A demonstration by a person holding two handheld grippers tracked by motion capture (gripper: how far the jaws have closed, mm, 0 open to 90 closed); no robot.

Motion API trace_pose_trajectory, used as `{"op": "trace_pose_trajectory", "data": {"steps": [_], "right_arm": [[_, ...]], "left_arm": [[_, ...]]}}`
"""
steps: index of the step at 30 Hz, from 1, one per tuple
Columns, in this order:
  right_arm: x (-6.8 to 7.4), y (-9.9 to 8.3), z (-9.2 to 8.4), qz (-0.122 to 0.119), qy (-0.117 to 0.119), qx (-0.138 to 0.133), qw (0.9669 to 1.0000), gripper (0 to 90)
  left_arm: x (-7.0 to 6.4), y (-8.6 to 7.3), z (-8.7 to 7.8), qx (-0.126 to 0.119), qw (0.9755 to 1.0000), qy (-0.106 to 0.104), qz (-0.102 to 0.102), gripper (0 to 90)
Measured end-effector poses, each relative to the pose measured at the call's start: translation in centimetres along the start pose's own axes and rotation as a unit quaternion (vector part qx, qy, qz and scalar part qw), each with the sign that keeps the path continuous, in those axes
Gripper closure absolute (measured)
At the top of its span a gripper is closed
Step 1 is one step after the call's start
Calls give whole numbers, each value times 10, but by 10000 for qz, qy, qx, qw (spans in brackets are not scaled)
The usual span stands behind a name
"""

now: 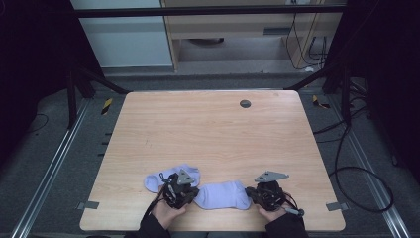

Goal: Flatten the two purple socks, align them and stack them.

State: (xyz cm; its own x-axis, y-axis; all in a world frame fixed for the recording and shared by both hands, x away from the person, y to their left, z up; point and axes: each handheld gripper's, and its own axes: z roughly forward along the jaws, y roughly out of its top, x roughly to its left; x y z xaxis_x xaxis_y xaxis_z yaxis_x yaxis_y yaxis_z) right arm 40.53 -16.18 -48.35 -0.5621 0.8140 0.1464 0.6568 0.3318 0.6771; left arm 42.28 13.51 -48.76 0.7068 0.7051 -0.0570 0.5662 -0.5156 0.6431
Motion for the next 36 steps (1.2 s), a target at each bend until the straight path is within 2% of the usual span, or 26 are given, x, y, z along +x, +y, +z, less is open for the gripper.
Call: {"op": "trace_pose_trajectory", "data": {"steps": [4, 8, 12, 14, 18, 22, 27, 32, 36], "right_arm": [[-2, -1, 0, -34, -108, -67, 9999, 766], [-5, 0, -4, -15, -198, -272, 9994, 709], [-5, 5, -8, 5, -252, -464, 9986, 661], [-6, 9, -9, 52, -262, -555, 9981, 640], [-6, 18, -11, 68, -225, -738, 9970, 625], [-3, 29, -10, 124, -185, -840, 9962, 608], [6, 46, -2, 84, -120, -896, 9959, 594], [20, 65, 14, 14, -31, -899, 9959, 582], [32, 77, 28, 15, -13, -866, 9962, 571]], "left_arm": [[2, 0, -5, -170, 9998, 104, -48, 703], [6, 3, -17, -408, 9989, 169, -162, 621], [16, 6, -28, -601, 9974, 246, -307, 568], [22, 7, -33, -702, 9963, 246, -439, 550], [37, 7, -42, -855, 9936, 387, -623, 515], [56, 1, -53, -889, 9914, 562, -773, 499], [75, -11, -62, -859, 9889, 780, -924, 489], [96, -26, -71, -868, 9844, 978, -1178, 490], [107, -36, -75, -834, 9821, 1116, -1268, 486]]}}
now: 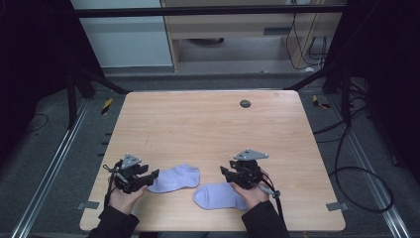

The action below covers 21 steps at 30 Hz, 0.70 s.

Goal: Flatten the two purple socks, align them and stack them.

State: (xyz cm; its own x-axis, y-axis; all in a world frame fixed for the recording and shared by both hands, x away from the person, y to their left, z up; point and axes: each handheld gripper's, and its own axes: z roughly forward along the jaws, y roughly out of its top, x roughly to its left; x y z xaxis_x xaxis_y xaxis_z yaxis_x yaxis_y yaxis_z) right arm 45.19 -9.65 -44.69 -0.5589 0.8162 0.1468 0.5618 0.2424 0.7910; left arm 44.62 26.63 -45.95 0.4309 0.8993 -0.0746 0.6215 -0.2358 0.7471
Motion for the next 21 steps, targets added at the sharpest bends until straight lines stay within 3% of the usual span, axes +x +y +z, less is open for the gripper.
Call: {"op": "trace_pose_trajectory", "data": {"steps": [9, 17, 21], "right_arm": [[27, 9, 41, -37, 195, 180, 9996, 568], [48, 5, 80, -129, 248, 531, 9982, 581], [52, 1, 90, -197, 219, 685, 9972, 597]], "left_arm": [[18, -13, 4, 180, 9996, 220, -90, 497], [22, -18, 8, 340, 9993, 145, -102, 560], [20, -19, 10, 478, 9988, 110, -11, 600]]}}
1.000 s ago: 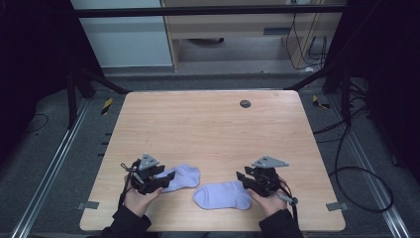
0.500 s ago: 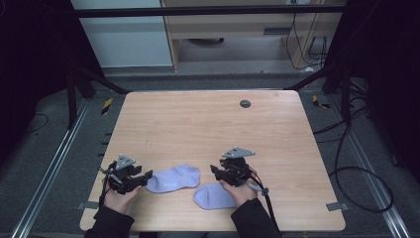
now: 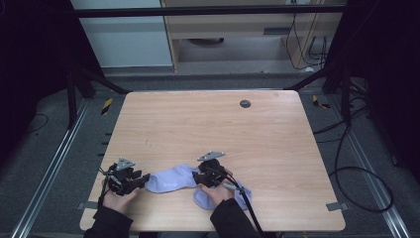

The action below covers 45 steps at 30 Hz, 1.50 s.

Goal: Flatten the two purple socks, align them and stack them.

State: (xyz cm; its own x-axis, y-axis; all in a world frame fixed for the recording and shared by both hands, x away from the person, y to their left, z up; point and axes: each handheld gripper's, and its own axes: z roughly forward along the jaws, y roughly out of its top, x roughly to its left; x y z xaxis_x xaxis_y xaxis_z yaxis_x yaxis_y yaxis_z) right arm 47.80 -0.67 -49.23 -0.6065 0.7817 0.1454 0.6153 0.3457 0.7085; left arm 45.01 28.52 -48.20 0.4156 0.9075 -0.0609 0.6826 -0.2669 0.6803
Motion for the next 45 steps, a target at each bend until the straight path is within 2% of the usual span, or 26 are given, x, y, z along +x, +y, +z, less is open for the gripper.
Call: {"op": "trace_pose_trajectory", "data": {"steps": [4, 7, 10, 14, 17, 21, 27, 30, 37, 40, 45], "right_arm": [[2, -1, 4, -70, -43, -3, 10000, 622], [4, -3, 6, -170, -55, 46, 9998, 668], [6, -5, 6, -270, -167, 32, 9995, 735], [7, -6, 5, -225, -161, 36, 9996, 850], [8, -6, 6, -178, -157, 10, 9997, 876], [9, -6, 4, -146, -86, -33, 9999, 882], [7, 0, -14, -88, 111, -308, 9994, 884], [6, 5, -26, -117, 151, -329, 9993, 884], [-3, 8, -58, -267, 106, -451, 9986, 885], [-12, 4, -71, -287, 42, -490, 9984, 885], [-24, -6, -87, -216, -46, -487, 9986, 884]], "left_arm": [[-1, -1, 3, 122, 9999, 1, 44, 644], [-2, -2, 6, 229, 9997, 3, 101, 682], [-2, -2, 7, 272, 9996, -9, 103, 724], [-5, -1, 7, 297, 9994, -35, 146, 797], [-7, -1, 7, 317, 9993, -42, 177, 859], [-8, 1, 4, 250, 9996, -82, 134, 874], [-14, 6, -9, -43, 9996, -257, 51, 877], [-19, 11, -15, -191, 9992, -347, 71, 877], [-41, 23, -20, -401, 9974, -575, 158, 877], [-50, 28, -22, -472, 9966, -643, 217, 877], [-69, 35, -19, -455, 9951, -791, 384, 877]]}}
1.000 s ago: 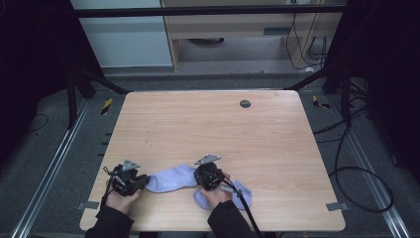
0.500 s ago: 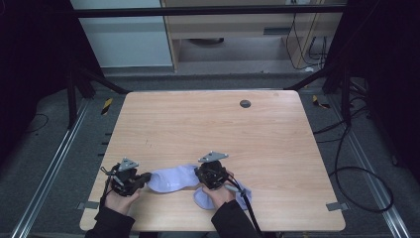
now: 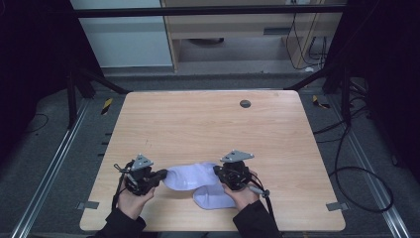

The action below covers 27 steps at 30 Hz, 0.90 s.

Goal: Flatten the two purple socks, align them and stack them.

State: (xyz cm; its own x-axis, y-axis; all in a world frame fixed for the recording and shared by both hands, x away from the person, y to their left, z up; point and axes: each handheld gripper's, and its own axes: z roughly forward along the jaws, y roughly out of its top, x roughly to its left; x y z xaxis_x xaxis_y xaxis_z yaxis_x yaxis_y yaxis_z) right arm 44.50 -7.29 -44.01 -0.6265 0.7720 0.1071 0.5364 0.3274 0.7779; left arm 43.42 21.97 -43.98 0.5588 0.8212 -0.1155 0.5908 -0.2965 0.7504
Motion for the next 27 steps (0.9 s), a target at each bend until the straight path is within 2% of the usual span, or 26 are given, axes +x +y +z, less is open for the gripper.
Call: {"op": "trace_pose_trajectory", "data": {"steps": [1, 3, 6, 13, 20, 23, 27], "right_arm": [[0, 0, 0, 0, 0, 0, 10000, 884], [-6, -6, -9, 51, -48, -26, 10000, 884], [-12, -11, -18, 99, -121, -51, 9999, 885], [-23, -25, -35, 218, -203, -95, 9995, 884], [-29, -39, -55, 279, -268, -170, 9991, 884], [-30, -45, -59, 330, -267, -161, 9990, 884], [-30, -51, -63, 285, -251, -131, 9992, 884]], "left_arm": [[0, 0, 0, 0, 10000, 0, 0, 877], [-12, 5, 5, 3, 9999, -104, 82, 877], [-22, 10, 9, -3, 9997, -190, 171, 877], [-40, 14, 19, 64, 9990, -336, 301, 877], [-53, 14, 23, 116, 9980, -483, 391, 877], [-59, 11, 27, 180, 9974, -557, 428, 877], [-64, 8, 31, 265, 9965, -604, 510, 877]]}}
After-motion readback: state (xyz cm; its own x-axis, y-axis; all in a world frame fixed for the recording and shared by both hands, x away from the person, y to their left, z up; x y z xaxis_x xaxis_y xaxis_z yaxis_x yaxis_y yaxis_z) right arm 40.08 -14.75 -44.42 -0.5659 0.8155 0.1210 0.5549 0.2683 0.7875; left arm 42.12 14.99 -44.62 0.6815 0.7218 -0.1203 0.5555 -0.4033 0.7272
